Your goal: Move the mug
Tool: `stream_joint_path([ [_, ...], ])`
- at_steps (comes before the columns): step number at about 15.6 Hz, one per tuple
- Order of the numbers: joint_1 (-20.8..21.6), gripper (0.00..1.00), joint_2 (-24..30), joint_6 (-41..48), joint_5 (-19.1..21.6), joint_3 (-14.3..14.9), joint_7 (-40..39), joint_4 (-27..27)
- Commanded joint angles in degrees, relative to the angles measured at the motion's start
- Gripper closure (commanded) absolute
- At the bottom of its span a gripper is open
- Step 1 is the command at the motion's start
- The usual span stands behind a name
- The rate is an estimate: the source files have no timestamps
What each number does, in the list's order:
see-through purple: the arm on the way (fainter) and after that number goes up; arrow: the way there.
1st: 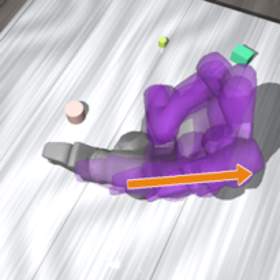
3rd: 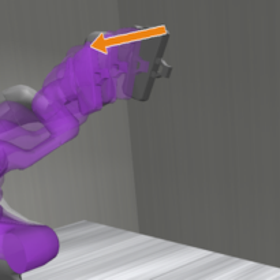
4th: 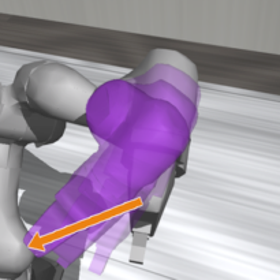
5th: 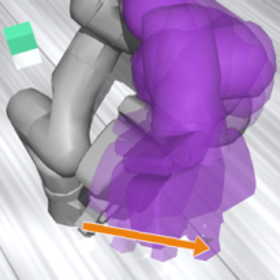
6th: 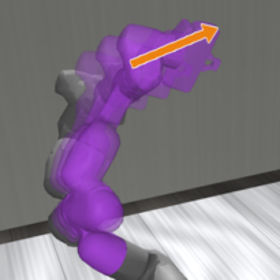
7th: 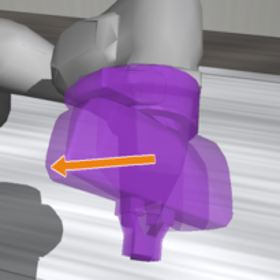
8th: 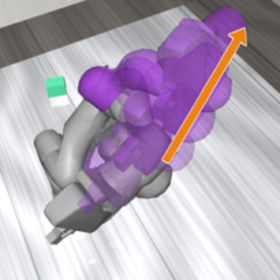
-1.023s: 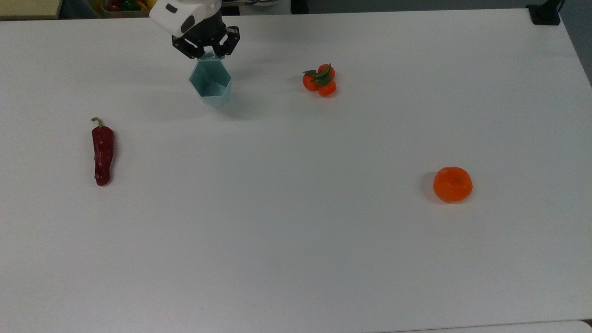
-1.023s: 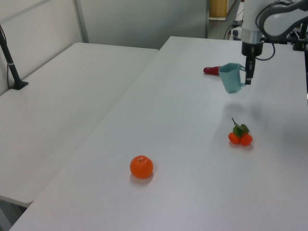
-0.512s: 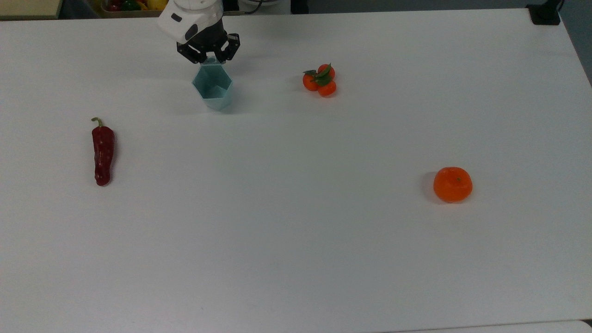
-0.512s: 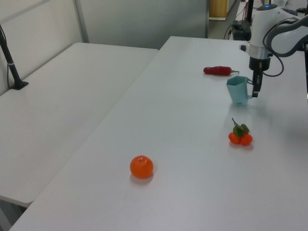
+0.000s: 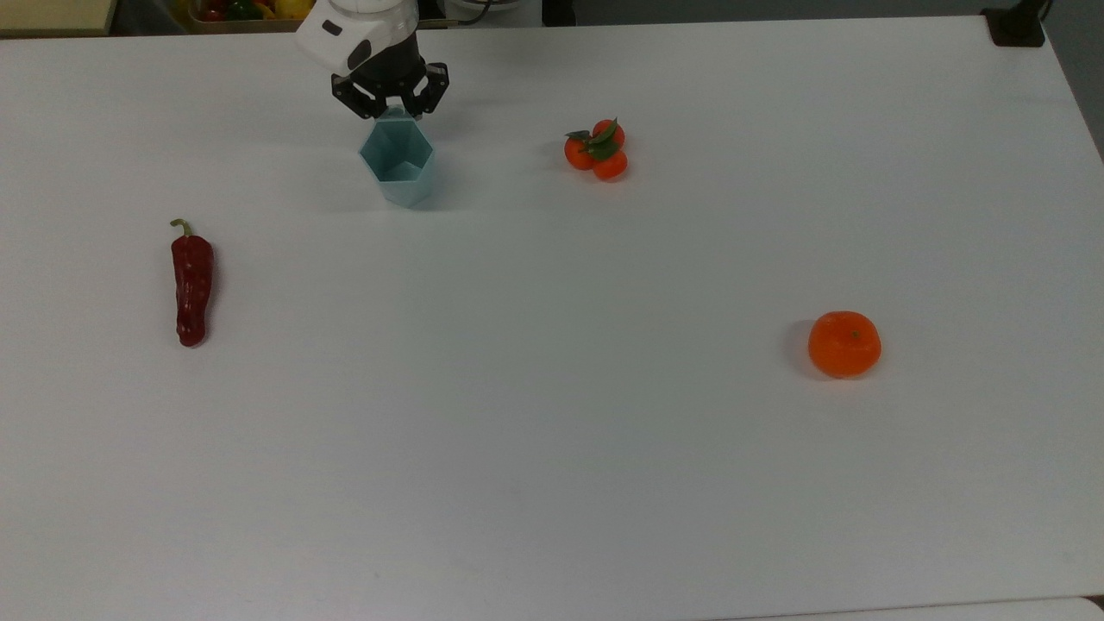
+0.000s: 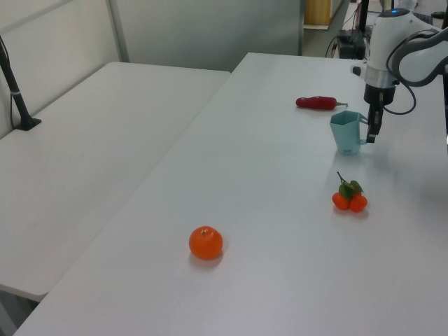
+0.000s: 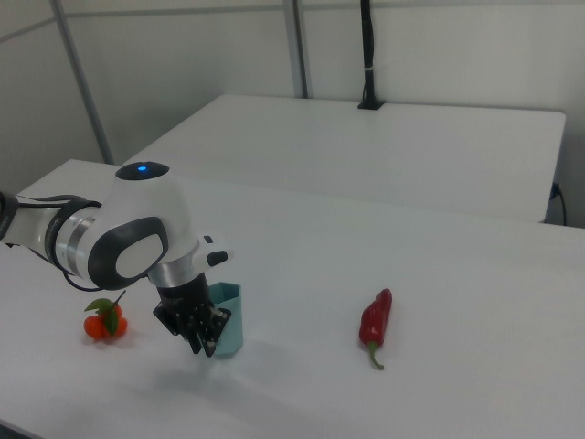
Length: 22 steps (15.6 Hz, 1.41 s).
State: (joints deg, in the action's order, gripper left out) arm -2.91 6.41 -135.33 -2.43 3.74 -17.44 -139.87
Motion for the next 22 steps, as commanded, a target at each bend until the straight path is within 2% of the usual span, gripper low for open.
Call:
stream_joint_path([
  [1, 0.8, 0.68, -1.31, -0.19, 1.2, 0.21, 0.21, -2.69],
  [2, 0.89, 0.68, -1.4, -0.19, 1.2, 0.21, 0.21, -2.6],
  [4, 0.89, 0.58, -1.4, -0.11, 1.2, 0.21, 0.21, -2.51],
  [7, 0.89, 0.51, -1.32, 0.59, 1.2, 0.21, 0.21, -2.34],
  [8, 0.89, 0.41, -1.14, 1.12, 1.2, 0.3, 0.21, -1.99],
  [11, 0.89, 0.04, -0.62, 5.15, 1.2, 0.3, 0.21, -0.67],
  [12, 0.89, 0.0, 0.0, 7.08, 1.2, 0.21, 0.3, 0.03],
  [14, 0.89, 0.0, 0.35, 13.65, 1.2, 0.21, 0.3, 3.88],
  [17, 1.41, 0.0, 0.27, 27.36, 1.46, -0.49, 0.73, 14.68],
  [19, 1.77, 0.0, 0.09, 34.66, 2.95, -1.1, 4.76, 22.59],
  [22, 2.03, 0.0, -0.35, 41.18, 5.5, -2.42, 9.86, 33.23],
])
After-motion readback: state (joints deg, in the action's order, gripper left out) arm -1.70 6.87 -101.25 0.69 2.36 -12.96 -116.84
